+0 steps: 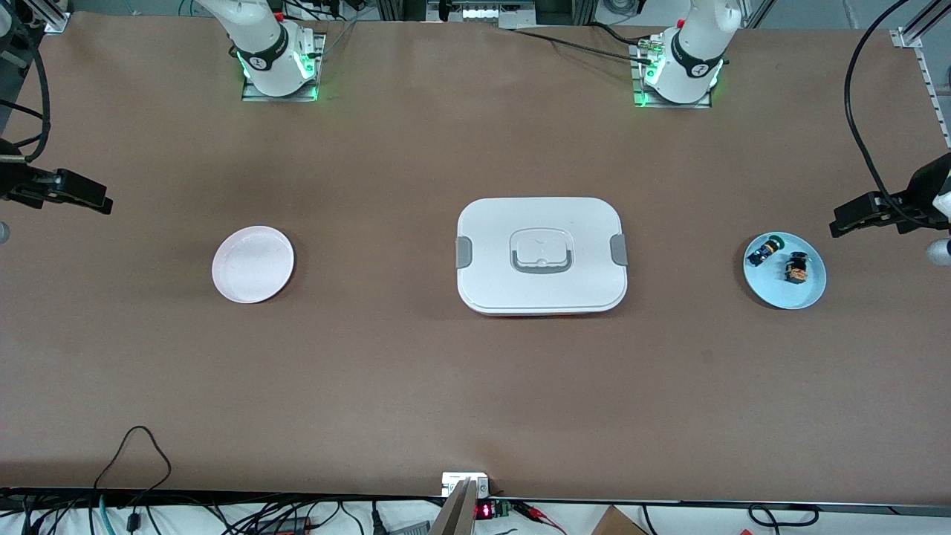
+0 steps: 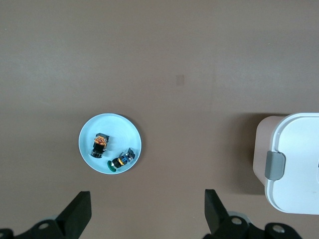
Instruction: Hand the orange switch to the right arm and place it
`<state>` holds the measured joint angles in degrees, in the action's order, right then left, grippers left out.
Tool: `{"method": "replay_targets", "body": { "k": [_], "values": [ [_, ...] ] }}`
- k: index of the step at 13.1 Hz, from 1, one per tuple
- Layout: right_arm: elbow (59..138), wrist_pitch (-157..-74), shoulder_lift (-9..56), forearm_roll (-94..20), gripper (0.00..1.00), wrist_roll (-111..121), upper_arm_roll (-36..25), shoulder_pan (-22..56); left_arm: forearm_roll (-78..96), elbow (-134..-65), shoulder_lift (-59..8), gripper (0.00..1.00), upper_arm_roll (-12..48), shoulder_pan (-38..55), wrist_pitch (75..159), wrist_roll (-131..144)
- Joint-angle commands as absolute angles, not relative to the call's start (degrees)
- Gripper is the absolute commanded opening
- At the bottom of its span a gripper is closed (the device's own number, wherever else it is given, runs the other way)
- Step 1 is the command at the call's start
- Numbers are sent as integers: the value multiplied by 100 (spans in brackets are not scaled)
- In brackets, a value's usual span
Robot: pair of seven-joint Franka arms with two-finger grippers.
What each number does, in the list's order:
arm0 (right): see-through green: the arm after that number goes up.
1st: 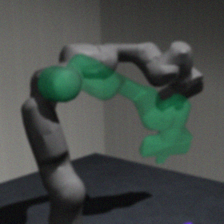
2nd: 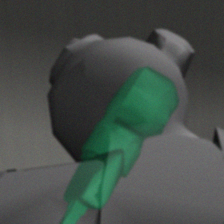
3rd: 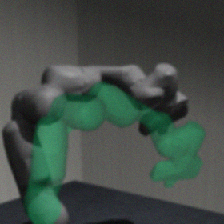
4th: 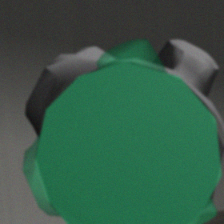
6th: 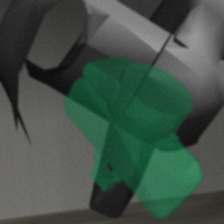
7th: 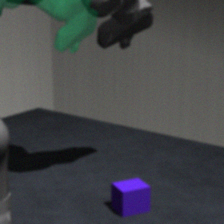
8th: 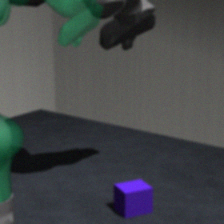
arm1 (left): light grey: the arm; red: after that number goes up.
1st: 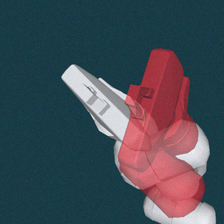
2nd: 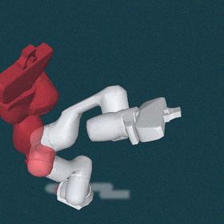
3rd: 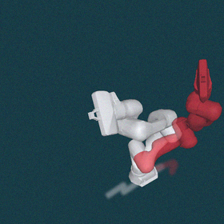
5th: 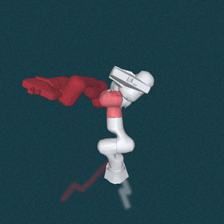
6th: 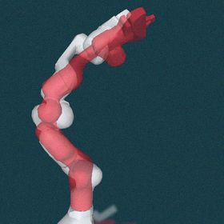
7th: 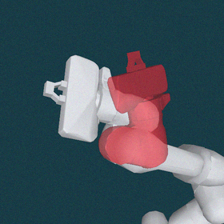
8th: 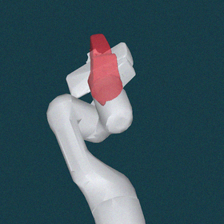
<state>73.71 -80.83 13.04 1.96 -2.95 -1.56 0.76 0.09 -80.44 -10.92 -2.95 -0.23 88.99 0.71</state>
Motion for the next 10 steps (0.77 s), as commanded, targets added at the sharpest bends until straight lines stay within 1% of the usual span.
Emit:
{"method": "replay_targets", "body": {
  "k": [1, 3, 10],
  "values": [
    [7977, -8444, 889, 193, 100, -176, -132, -8, 62, -7936, -1134, 100, -290, -62, 8894, -26],
    [8724, -8858, 433, 211, 100, -123, -114, -26, 44, -7928, -1134, 100, -281, -62, 8895, -26],
    [8754, -8754, 387, 176, 100, 316, -123, -44, 9, -7928, -1143, 100, -281, -53, 8886, -26]
  ]
}}
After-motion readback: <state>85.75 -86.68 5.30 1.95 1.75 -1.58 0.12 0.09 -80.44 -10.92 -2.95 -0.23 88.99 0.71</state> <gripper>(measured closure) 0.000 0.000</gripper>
